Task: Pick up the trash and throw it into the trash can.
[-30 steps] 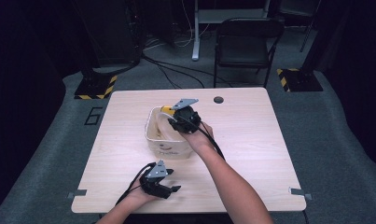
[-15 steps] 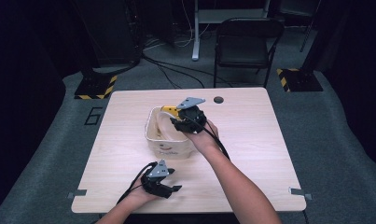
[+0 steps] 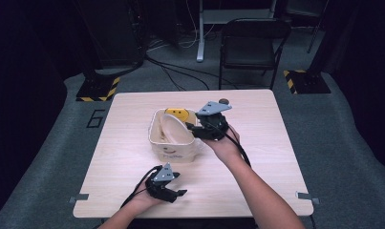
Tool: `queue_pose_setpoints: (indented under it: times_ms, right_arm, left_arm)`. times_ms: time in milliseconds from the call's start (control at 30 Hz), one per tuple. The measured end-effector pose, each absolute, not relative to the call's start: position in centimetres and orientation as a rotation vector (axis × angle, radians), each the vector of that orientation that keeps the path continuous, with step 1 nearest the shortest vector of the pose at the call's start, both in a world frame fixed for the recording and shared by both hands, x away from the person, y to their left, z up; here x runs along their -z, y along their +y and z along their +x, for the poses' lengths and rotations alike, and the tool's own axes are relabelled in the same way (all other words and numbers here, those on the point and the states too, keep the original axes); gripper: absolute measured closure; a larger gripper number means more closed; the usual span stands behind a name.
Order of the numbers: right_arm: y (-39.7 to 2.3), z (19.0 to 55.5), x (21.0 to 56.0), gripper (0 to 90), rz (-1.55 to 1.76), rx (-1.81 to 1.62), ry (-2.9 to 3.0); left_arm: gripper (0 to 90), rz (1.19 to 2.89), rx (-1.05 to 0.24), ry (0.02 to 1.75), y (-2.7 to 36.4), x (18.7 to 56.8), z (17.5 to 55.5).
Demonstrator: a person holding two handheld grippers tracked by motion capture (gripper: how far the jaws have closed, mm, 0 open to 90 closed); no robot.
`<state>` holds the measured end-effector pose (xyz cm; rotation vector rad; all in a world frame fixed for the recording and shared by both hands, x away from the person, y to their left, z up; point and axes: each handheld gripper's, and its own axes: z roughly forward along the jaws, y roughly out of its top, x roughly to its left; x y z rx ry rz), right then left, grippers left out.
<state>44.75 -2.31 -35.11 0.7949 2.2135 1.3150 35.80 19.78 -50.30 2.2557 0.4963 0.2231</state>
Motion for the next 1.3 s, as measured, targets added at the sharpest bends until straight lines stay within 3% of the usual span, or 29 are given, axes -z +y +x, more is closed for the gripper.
queue_pose_setpoints:
  times_ms: [567, 1300]
  right_arm:
    - [-9.8, 41.6, 37.9, 44.1, 0.884, -1.317, 2.129]
    - [-13.5, 39.4, 45.6, 43.7, 1.047, -1.198, 2.111]
  left_arm:
    - [29.2, 2.267, -0.221, 0.498, 19.6, 50.4, 35.9]
    - [29.3, 2.286, -0.228, 0.497, 19.5, 50.6, 36.0]
